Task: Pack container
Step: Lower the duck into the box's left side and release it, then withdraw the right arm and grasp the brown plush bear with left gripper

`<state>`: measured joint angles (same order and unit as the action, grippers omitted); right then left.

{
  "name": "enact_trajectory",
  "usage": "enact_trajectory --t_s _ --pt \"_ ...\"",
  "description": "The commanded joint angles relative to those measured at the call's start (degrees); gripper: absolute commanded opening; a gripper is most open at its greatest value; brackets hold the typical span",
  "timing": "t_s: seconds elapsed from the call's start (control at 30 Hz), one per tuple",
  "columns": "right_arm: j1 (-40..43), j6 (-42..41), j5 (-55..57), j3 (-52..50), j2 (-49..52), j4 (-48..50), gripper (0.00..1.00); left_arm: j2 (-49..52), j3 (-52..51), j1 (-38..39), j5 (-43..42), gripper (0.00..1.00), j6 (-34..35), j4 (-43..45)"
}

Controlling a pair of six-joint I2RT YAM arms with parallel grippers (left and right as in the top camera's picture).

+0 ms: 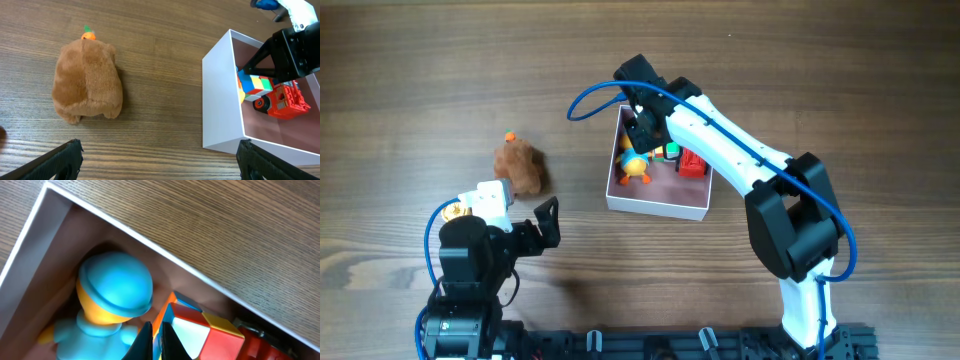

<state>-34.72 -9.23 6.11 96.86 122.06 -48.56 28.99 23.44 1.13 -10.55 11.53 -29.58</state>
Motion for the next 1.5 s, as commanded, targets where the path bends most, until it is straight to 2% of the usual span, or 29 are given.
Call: enact_trajectory --t_s 0.0,0.07,0.17,0.2,0.23,0.27,0.33,0.43,0.53,0.67,0.83,1.1,1.17,1.23,1.33,1.37,1.43,1.47 --pt "0.2 -1.0 0.7 -0.2 1.0 0.0 0.05 -0.1 1.3 0.3 -0.3 1.0 1.0 0.3" --pt "0.2 0.9 -3.0 0.3 -0.6 -0.3 0.06 -0.1 1.4 0.3 -0.3 1.0 1.0 0.8" --pt "0.3 2.1 -3.1 4.3 -8.2 -4.3 0.1 0.0 4.3 0.3 0.3 1.0 2.4 -0.9" --pt "0.5 2.6 -1.9 5.3 -11.3 -5.5 0.29 0.2 7.0 0.3 2.6 1.0 4.4 -3.8" --pt "1.2 3.0 -0.9 5.9 -15.4 -6.8 0.68 1.1 10.4 0.3 5.5 1.0 4.6 -7.6" --pt "2.7 2.8 -0.7 5.9 -19.4 -8.1 0.9 2.8 14.5 0.3 8.0 1.0 5.9 -11.5" --pt "7.3 -0.4 -0.8 5.9 -24.8 -11.1 0.99 7.1 21.5 0.3 10.6 1.0 6.9 -16.7" --pt "18.4 -4.6 -1.6 5.9 -30.4 -17.4 1.0 17.4 32.5 0.2 10.9 1.0 8.4 -20.9" --pt "29.8 -4.7 -3.6 5.9 -31.5 -22.9 1.0 32.0 42.0 -0.1 11.3 1.0 7.8 -25.9" --pt "39.9 -5.7 -8.7 4.7 -31.4 -24.6 1.0 50.0 48.1 -1.6 11.3 1.0 -0.6 -28.2" --pt "41.1 -5.0 -8.8 4.7 -31.4 -24.5 1.0 64.4 48.2 -3.5 11.3 1.0 -0.7 -24.8" --pt "41.1 -4.7 -8.8 4.7 -31.4 -24.3 1.0 75.3 48.1 -3.6 11.3 1.0 -0.7 -22.5" --pt "41.1 -4.6 -8.8 4.7 -31.4 -24.3 1.0 76.5 48.0 -3.6 11.3 0.96 -0.7 -22.7" --pt "41.1 -4.4 -8.8 4.7 -31.4 -24.3 1.0 76.7 48.0 -3.6 11.3 0.78 -0.7 -23.2" --pt "41.1 -4.4 -8.8 4.7 -31.4 -24.2 1.0 76.7 48.0 -3.6 11.3 0.31 -0.7 -24.1" --pt "41.1 -4.4 -8.8 4.7 -31.4 -24.2 1.0 76.7 48.0 -3.6 11.3 0.23 -0.7 -24.3" --pt "41.1 -4.4 -8.8 4.7 -31.4 -24.2 1.0 76.7 48.0 -3.6 11.3 0.13 -0.7 -24.5" --pt "41.1 -4.4 -8.8 4.7 -31.4 -24.2 1.0 76.7 48.0 -3.6 11.3 0.05 -0.7 -24.5"
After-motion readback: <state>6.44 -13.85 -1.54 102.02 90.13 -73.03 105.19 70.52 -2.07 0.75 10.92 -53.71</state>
